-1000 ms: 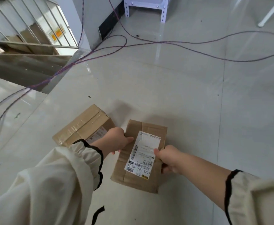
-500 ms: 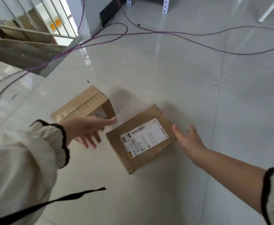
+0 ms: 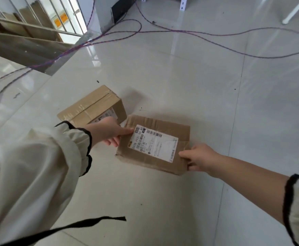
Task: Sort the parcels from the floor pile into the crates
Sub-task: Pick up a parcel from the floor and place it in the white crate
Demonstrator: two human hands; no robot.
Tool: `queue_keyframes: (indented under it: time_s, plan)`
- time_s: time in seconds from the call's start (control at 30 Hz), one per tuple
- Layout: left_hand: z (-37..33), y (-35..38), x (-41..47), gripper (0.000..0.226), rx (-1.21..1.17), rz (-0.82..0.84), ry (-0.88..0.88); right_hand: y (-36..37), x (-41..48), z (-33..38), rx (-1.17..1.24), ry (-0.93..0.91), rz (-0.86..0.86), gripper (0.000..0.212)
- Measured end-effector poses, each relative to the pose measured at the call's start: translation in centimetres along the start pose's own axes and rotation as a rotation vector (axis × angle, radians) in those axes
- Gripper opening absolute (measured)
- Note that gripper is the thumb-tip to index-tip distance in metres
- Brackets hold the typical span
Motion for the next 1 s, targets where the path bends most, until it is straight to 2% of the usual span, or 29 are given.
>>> queue_keyframes:
  time_s: [0.03, 0.1, 0.17, 0.23, 0.3, 0.37, 0.43, 0.47, 0.53, 0.57, 0.63, 0.77, 0.83, 0.9, 1.0]
  plan:
    - [-0.6, -0.3, 0.1, 0.048, 0.040, -0.074, 0.039, 0.7, -0.3, -0.7, 0.054, 0.077, 0.094, 0.008]
    - [-1.9, -0.5, 0.4, 0.047, 0.089, -0.198, 0.127, 1.8, -0.8, -2.1, 0.046, 0.196, 0.234, 0.022]
    - [-2.5, -0.3, 0.7, 0.043, 0.019, -0.249, 0.191, 1.9, -1.5, -3.0, -0.078, 0.274, 0.380, 0.029]
    - [-2.3, -0.3, 1.1, 0.038, -0.156, -0.248, 0.220, 0.0, -1.6, -3.2, -0.282, 0.303, 0.479, 0.045]
    - [-1.2, -0.8, 1.3, 0.041, -0.353, -0.234, 0.196, -3.2, -0.9, -2.7, -0.378, 0.317, 0.435, 0.073]
    - [0.3, -1.3, 1.2, 0.053, -0.435, -0.184, 0.104, -5.5, 0.2, -1.5, -0.356, 0.275, 0.294, 0.088]
    - [1.7, -0.7, 0.6, 0.069, -0.366, -0.018, -0.030, -5.8, 1.5, 0.0, -0.314, 0.106, 0.129, 0.081]
    - [2.0, 0.0, 0.1, 0.078, -0.303, 0.111, -0.095, -5.2, 1.8, 0.9, -0.293, 0.007, 0.100, 0.074]
    - [2.0, 1.6, -1.1, 0.088, -0.223, 0.352, -0.165, -2.8, 1.7, 1.9, -0.302, -0.097, 0.175, 0.057]
    - [1.6, 2.2, -1.5, 0.088, -0.205, 0.423, -0.162, -1.5, 1.3, 2.0, -0.337, -0.104, 0.233, 0.053]
    - [0.7, 2.7, -1.7, 0.075, -0.194, 0.446, -0.116, 0.3, 0.2, 1.8, -0.413, -0.084, 0.329, 0.046]
    - [-0.6, 2.1, -1.0, 0.036, -0.258, 0.337, 0.013, 1.5, -1.4, 0.7, -0.472, 0.010, 0.454, 0.033]
    - [-0.9, 2.4, -0.8, 0.026, -0.251, 0.338, 0.036, 1.0, -1.4, 0.7, -0.421, 0.039, 0.394, 0.033]
    - [-1.1, 2.9, -1.0, 0.028, -0.209, 0.373, 0.023, 0.5, -0.9, 1.1, -0.294, 0.018, 0.273, 0.031]
    - [-1.3, 3.2, -1.1, 0.031, -0.230, 0.411, -0.001, 1.0, -0.6, 1.7, -0.159, -0.054, 0.182, 0.019]
Point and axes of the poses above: each hand's wrist, its own x-axis towards the middle knuckle, its own y-axis out of the palm, z = x × y, the point moved 6 cm from there along x, towards the middle knuckle, and after that the axes turned 5 degrees about -z, right-handed, at the moved point
